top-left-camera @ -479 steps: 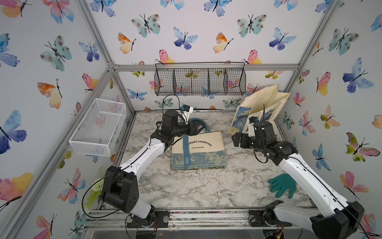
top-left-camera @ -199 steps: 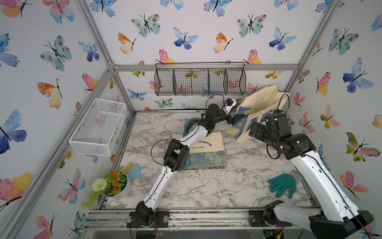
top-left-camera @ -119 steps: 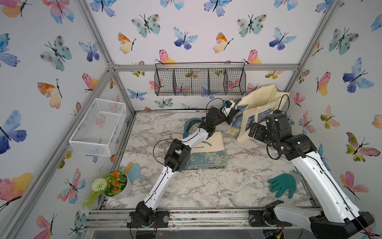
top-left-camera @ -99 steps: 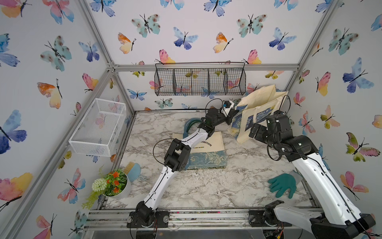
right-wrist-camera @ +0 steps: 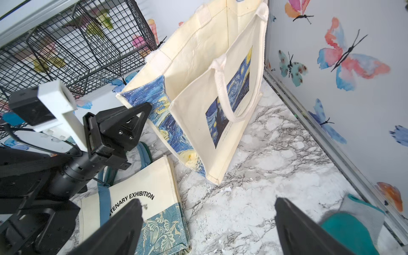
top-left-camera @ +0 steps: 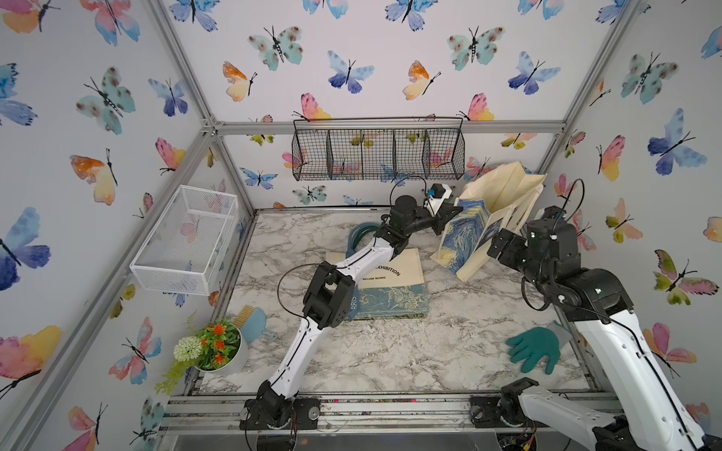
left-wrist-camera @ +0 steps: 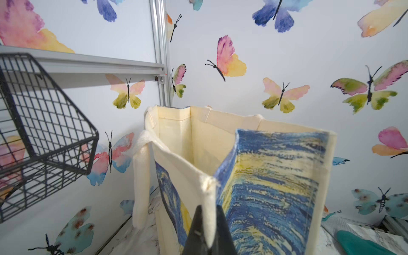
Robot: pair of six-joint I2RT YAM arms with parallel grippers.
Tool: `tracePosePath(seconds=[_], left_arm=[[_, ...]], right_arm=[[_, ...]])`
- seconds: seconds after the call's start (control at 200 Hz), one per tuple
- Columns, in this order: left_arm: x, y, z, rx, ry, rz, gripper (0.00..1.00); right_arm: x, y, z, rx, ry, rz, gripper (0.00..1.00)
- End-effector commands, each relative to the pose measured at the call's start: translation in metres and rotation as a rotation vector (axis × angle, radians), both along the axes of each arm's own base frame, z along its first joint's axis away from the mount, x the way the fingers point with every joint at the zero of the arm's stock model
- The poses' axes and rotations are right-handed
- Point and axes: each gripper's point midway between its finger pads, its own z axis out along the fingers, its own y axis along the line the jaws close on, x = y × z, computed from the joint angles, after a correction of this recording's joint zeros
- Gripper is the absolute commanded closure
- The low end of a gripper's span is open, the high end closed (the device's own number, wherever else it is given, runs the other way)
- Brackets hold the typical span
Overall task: Put away the canvas bag
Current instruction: Pick up the canvas bag from the center of the board, then place the canvas bag at the center of the board.
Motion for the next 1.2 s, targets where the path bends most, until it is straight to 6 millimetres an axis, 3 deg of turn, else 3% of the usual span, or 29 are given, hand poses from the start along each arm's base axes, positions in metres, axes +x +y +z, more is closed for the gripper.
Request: tracePosePath(seconds=[0.0, 0.24, 0.265, 0.275, 0.295, 0.42, 0.596, 0.801, 1.196], left_arm=[[-0.039, 0.021, 0.099, -0.081, -0.123, -0.020, 1.00], [-0.085, 0.051, 0.114, 0.002, -0.069, -0.077, 1.00], [-0.086, 0.051, 0.106, 0.022, -0.056, -0.081, 1.00], [-0.092, 0.057, 0.118, 0.014, -0.073, -0.080, 1.00], [-0.099, 0.062, 0.122, 0.019, -0.080, -0.084, 1.00], [-0.115, 0.079, 0.113, 0.126, -0.097, -0.066, 1.00], [-0.117, 0.109, 0.091, 0.260, -0.129, 0.045, 1.00], [-0.121, 0.149, 0.075, 0.324, -0.163, 0.131, 1.00], [-0.104, 0.212, 0.060, 0.381, -0.141, 0.286, 1.00]], right_arm=[[-0.001, 0.005, 0.009, 0.006, -0.039, 0.044, 0.03], [0.001, 0.009, 0.023, 0.011, -0.095, 0.077, 0.04], [0.002, 0.010, 0.025, 0.011, -0.101, 0.080, 0.04], [0.002, 0.011, 0.026, 0.014, -0.103, 0.082, 0.04], [0.003, 0.011, 0.027, 0.016, -0.108, 0.084, 0.04], [0.006, 0.021, 0.032, 0.044, -0.139, 0.127, 0.04], [0.007, 0.047, 0.055, 0.112, -0.266, 0.276, 0.05], [0.007, 0.058, 0.079, 0.108, -0.352, 0.346, 0.05], [0.031, 0.067, 0.061, 0.034, -0.312, 0.366, 0.03]])
